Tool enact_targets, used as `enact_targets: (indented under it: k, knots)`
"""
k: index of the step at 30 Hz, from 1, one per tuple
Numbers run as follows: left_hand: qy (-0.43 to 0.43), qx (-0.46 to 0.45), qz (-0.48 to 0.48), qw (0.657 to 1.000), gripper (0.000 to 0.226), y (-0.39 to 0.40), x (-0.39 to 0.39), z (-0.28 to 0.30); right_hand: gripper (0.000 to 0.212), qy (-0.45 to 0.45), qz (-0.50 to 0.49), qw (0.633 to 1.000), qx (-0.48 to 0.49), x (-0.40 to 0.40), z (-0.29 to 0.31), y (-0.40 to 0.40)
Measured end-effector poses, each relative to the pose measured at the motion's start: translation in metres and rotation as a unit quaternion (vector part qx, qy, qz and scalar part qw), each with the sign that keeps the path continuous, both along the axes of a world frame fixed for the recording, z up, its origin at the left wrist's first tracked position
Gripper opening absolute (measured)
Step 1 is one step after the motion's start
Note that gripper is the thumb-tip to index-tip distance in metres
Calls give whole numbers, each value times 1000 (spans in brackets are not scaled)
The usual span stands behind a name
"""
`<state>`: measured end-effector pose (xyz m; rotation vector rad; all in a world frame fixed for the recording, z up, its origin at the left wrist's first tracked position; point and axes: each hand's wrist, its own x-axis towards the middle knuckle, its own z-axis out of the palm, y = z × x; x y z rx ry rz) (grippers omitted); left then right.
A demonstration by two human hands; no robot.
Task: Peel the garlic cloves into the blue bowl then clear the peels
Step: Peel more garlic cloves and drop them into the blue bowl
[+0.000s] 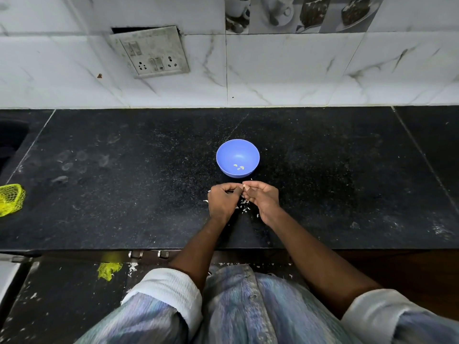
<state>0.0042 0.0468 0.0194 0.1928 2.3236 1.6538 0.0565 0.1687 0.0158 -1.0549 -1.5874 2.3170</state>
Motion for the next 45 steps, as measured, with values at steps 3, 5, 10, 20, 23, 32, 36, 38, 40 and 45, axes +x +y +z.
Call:
enact_targets:
  k: [3, 5, 10, 20, 23, 32, 36, 38, 40, 45]
  knots:
    - [6, -7, -4, 1000, 7, 0, 1, 0, 15, -4, -3, 1000, 9, 0, 0, 0]
    - [12, -5, -4, 1000, 7, 1, 1, 1, 15, -6, -4, 1000, 16, 0, 0, 1]
    - [15, 6, -3, 1000, 8, 1, 1, -3, 16, -3, -6, 1000, 30, -1, 0, 1]
    - [83, -29, -11, 996, 21, 3, 5, 2, 15, 10, -9, 1000, 26, -2, 3, 1]
    - [76, -20, -3, 997, 17, 4, 6, 7, 16, 16, -8, 1000, 17, -4, 6, 2]
    - [35, -31, 33, 998, 7, 2, 6, 9, 15, 24, 25, 998, 51, -2, 5, -1]
    - [34, -33, 33, 998, 6, 1, 7, 10, 14, 21, 25, 998, 61, 0, 1, -2]
    - [36, -30, 35, 998, 6, 1, 7, 10, 15, 19, 23, 998, 63, 0, 0, -3]
    - [36, -27, 40, 998, 5, 1, 7, 10, 15, 19, 21, 998, 65, 0, 1, -3]
    - [28, -38, 36, 998, 5, -1, 9, 9, 15, 13, 33, 996, 86, 0, -1, -4]
